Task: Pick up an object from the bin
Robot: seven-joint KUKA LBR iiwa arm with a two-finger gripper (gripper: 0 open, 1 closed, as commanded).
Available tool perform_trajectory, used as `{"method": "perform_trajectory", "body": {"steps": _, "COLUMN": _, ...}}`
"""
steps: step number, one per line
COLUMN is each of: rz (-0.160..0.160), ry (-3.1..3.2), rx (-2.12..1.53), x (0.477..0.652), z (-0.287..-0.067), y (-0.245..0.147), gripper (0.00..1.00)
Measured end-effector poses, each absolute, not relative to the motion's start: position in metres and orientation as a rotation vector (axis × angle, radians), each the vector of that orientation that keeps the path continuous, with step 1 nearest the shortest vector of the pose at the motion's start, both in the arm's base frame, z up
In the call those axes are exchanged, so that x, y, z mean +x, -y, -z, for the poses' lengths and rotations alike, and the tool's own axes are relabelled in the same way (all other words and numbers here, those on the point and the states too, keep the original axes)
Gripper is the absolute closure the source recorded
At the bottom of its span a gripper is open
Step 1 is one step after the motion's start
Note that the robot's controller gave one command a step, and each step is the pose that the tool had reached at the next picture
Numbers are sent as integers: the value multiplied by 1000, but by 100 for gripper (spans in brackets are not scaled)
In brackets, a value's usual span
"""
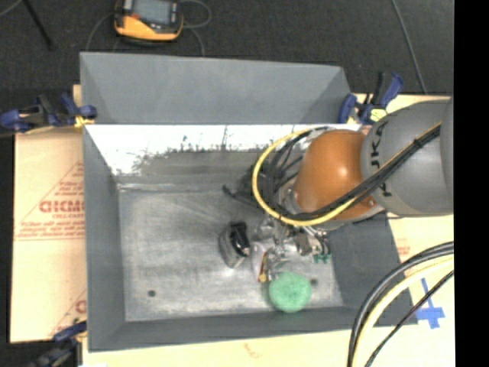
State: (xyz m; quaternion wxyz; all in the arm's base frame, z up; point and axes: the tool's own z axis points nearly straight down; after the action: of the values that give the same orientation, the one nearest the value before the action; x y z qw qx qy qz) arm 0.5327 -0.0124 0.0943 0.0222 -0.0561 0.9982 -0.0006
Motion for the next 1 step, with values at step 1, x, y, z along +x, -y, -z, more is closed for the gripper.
{"method": "perform_trajectory", "body": {"steps": 1, "rz": 2, "ry": -3092, "rx": -173, "x": 533, "z": -94, "y": 12, "gripper": 100}}
